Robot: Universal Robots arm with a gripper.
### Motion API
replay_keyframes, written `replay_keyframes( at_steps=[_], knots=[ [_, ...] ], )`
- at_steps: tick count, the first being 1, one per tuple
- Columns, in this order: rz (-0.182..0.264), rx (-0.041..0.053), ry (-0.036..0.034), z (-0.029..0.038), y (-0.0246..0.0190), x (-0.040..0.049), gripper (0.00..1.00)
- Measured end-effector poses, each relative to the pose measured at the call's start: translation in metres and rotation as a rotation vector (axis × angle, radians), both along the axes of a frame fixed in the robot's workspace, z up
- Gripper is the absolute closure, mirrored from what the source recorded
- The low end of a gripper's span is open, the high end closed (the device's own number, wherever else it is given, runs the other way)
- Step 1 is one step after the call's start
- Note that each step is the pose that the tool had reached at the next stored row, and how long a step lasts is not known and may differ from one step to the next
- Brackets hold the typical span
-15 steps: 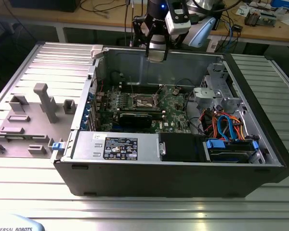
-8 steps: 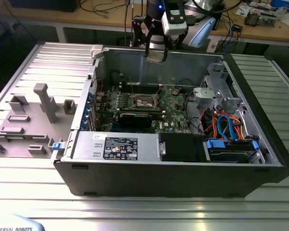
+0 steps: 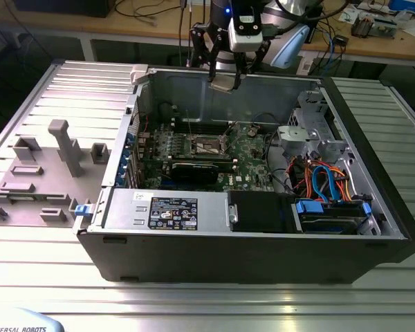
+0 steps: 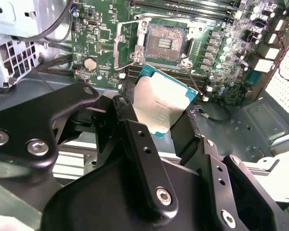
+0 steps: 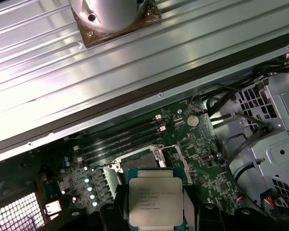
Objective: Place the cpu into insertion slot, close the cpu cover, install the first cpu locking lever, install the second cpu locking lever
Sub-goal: 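Place the cpu into insertion slot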
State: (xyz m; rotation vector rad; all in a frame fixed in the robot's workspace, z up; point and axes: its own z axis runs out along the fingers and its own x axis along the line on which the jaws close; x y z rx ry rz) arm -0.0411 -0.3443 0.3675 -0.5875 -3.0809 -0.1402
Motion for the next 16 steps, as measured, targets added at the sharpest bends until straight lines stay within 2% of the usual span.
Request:
replay_keyframes(
  at_steps=[16],
  knots=[
    [-0.019, 0.0001, -0.0001, -0.0002, 0.0, -0.0011, 0.46]
  ],
)
